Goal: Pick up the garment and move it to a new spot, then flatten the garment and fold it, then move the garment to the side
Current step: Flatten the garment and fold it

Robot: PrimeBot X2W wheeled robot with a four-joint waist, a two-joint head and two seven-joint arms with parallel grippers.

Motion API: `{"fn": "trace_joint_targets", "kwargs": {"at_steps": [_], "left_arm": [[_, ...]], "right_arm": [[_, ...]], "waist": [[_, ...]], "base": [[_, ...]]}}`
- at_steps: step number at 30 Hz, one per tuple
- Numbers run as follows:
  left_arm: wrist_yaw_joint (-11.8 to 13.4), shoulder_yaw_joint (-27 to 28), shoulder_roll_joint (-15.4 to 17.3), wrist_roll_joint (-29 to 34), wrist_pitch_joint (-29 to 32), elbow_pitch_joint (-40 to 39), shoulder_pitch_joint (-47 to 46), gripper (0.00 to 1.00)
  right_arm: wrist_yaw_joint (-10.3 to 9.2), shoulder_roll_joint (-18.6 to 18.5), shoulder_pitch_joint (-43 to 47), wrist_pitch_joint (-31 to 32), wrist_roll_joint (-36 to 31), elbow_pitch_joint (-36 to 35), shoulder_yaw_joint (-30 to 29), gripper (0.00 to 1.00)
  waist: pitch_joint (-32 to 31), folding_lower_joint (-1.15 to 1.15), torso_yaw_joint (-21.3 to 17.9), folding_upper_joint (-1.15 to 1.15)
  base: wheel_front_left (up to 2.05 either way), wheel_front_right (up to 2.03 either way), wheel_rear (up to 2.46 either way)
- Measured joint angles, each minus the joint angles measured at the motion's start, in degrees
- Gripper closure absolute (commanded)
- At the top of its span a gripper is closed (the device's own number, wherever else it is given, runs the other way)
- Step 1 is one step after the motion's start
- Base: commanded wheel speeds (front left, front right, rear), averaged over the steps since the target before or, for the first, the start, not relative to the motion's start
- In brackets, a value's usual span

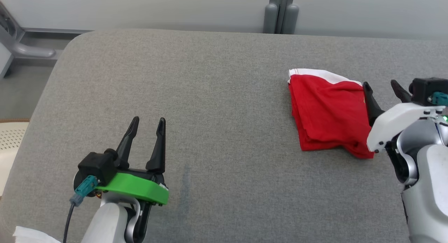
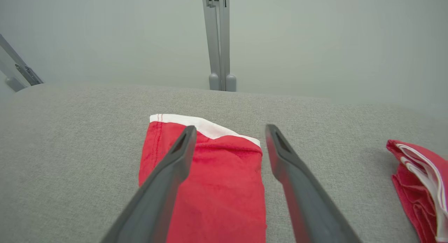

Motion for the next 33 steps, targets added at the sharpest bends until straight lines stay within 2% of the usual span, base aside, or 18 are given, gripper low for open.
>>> {"fn": "trace_joint_targets", "kwargs": {"at_steps": [7, 8, 9, 16, 25, 29, 30, 33], "left_arm": [[0.0, -0.21, 0.18, -0.24, 0.0, -0.47, 0.06, 0.0], [0.0, -0.15, 0.23, -0.25, 0.0, -0.6, 0.05, 0.0], [0.0, -0.12, 0.25, -0.25, 0.0, -0.7, 0.04, 0.0], [0.0, -0.57, 0.13, -0.35, 0.0, -1.12, -1.36, 0.0], [0.0, -1.31, -0.08, -0.59, 0.0, -1.07, -3.37, 0.0], [0.0, -0.68, -0.02, -0.58, 0.0, -0.74, -3.34, 0.0], [0.0, -0.2, 0.02, -0.48, 0.0, -0.62, -2.99, 0.0], [0.0, 1.01, 0.19, -0.32, 0.0, -0.45, -1.97, 0.0]], "right_arm": [[0.0, 1.26, 3.0, -9.59, -4.89, 4.14, -2.18, 0.0], [0.0, 1.34, 2.78, -10.79, -5.5, 5.38, -1.99, 0.79], [0.0, 1.43, 2.35, -11.7, -5.86, 6.5, -1.93, 1.0], [0.0, 2.83, -4.55, -18.38, -8.77, 17.41, 1.05, 1.0], [0.0, 5.01, -10.85, -22.03, -10.12, 33.1, 6.62, 1.0], [0.01, 6.09, -12.0, -24.84, -7.66, 36.83, 11.11, 1.0], [0.01, 6.51, -11.85, -26.18, -4.35, 36.02, 14.57, 1.0], [0.01, 6.95, -10.67, -27.52, -0.57, 32.39, 15.89, 1.0]], "waist": [[0.42, 0.0, -0.15, 0.0], [0.72, 0.0, -0.15, 0.0], [1.0, 0.0, -0.13, 0.0], [3.7, 0.0, 0.96, 0.0], [6.46, 0.0, 4.74, 0.0], [6.41, 0.0, 5.71, 0.0], [5.66, 0.0, 5.22, 0.0], [4.6, 0.0, 4.18, 0.0]], "base": [[0.0, 0.0, 0.0], [0.0, 0.0, 0.0], [0.0, 0.0, 0.0], [0.0, 0.0, 0.0], [0.0, 0.0, 0.0], [0.0, 0.0, 0.0], [0.0, 0.0, 0.0], [0.0, 0.0, 0.0]]}}
